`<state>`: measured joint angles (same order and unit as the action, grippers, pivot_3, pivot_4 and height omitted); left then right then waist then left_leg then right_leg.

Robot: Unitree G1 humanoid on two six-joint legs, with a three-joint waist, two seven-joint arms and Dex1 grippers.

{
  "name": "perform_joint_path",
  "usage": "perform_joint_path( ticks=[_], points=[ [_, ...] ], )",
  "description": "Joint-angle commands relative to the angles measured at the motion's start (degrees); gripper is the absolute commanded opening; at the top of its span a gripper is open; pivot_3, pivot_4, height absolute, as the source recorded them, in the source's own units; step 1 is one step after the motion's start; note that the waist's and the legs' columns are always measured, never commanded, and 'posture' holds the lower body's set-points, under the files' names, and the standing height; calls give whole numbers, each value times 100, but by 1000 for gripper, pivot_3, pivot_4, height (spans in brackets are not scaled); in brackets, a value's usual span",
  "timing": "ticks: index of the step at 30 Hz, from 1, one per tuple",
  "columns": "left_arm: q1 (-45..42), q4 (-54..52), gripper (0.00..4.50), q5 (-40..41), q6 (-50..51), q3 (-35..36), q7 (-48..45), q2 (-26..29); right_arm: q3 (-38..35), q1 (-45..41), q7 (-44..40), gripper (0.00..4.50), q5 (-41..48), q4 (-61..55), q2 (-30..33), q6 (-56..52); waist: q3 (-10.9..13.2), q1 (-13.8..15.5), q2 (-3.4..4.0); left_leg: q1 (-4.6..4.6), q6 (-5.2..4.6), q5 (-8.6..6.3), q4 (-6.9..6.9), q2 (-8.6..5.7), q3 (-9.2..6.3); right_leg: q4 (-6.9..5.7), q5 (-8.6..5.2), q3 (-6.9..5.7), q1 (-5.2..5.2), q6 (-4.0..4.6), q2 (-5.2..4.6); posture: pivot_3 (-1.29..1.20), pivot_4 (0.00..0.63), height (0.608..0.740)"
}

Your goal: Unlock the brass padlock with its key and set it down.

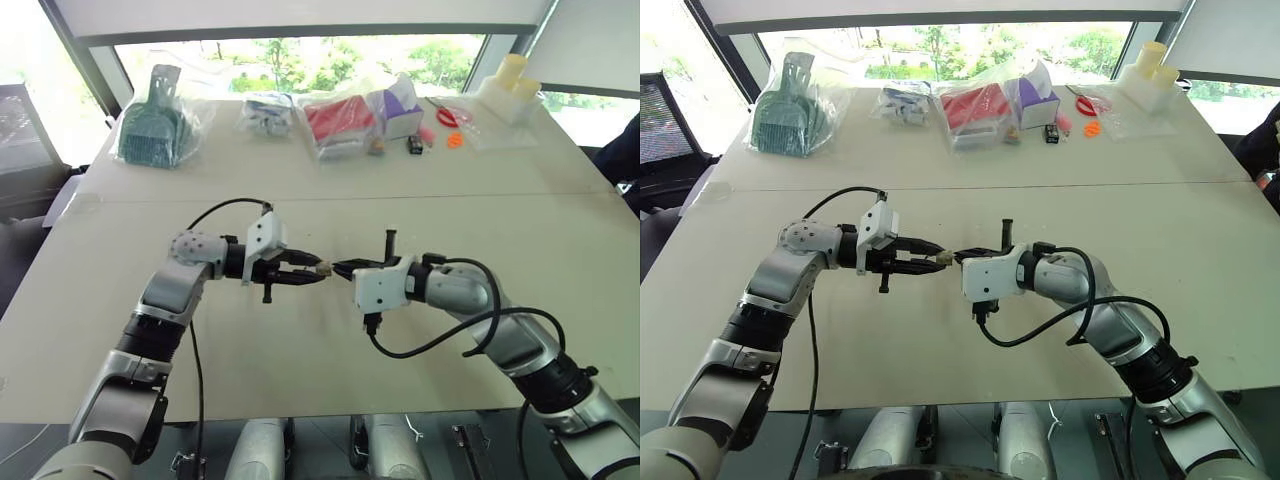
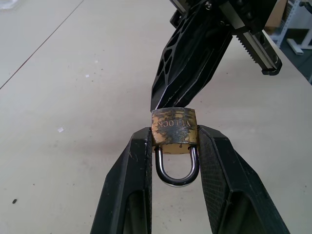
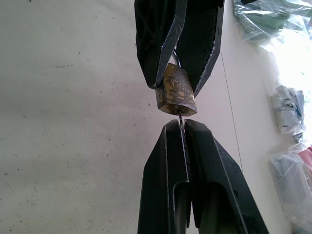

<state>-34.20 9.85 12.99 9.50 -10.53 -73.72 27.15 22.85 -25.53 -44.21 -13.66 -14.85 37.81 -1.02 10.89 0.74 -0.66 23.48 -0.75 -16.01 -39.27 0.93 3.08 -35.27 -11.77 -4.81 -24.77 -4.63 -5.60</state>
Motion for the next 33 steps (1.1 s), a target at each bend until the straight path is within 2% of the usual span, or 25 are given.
perform_joint_path(
  ticks=[1, 8, 12, 14, 18, 22, 23, 26, 33],
  points=[
    [-125, -121, 734, -232, -646, -80, 169, -27, -110, -264, -510, 61, 429, -101, -112, -331, 0, -1, 0, 0, 0, 0, 0, 0, 0, 0, 0, 0, 0, 0, 0, 0, 150, 740],
    [-165, 155, 734, -923, -2365, -228, 492, 40, -196, -852, -1812, 61, 1506, 96, -229, -2131, 0, 2, 2, -1, 0, 0, 0, 1, 2, -1, 1, 0, 0, 1, 0, 0, 150, 740],
    [-155, 232, 734, -1050, -2755, -223, 576, 73, -250, -997, -1927, 61, 1701, 129, -266, -2560, 0, 4, 2, -1, 0, 0, 0, 1, 1, -1, 1, -1, 0, 1, -1, 0, 150, 740],
    [-93, 168, 734, -868, -2445, -163, 556, 62, -229, -1007, -1802, 61, 1502, 155, -267, -2001, 0, 2, 2, -1, 0, 0, 0, 1, 1, -1, 1, -1, 0, 1, -1, 0, 150, 740],
    [31, -226, 734, -47, -971, 33, 290, 114, -31, -908, -888, 61, 222, 758, 84, 569, 0, -9, 3, -1, 0, 0, 0, 0, 3, -3, 1, -1, -1, -1, -1, 0, 150, 740],
    [-58, -255, 734, 299, -217, 131, 151, 247, -181, -754, -120, 1355, -267, 1341, 236, 2304, 0, -5, 2, -1, 2, 1, 0, -1, 5, -3, 0, 0, -1, -3, -1, 0, 150, 740],
    [-72, -262, 734, 339, -135, 142, 149, 260, -193, -748, 34, 1992, -370, 1446, 243, 2574, 0, -10, 2, -1, 3, 2, 0, -1, 7, -3, 0, 0, -1, -3, -1, 0, 150, 740],
    [-142, -264, 734, 526, 194, 187, 8, 312, -253, -707, 378, 3457, -419, 1635, 183, 3347, 0, -14, 2, -2, 5, 3, 0, -1, 7, -5, 0, 1, -1, -3, 0, 0, 150, 740],
    [-271, -213, 734, 672, 426, 222, -182, 356, -237, -899, 997, 3457, -847, 2023, -77, 4209, 0, -13, 2, -4, 8, 5, 0, 0, 6, -6, 0, 1, -1, -2, 1, 0, 150, 740]
  ],
)
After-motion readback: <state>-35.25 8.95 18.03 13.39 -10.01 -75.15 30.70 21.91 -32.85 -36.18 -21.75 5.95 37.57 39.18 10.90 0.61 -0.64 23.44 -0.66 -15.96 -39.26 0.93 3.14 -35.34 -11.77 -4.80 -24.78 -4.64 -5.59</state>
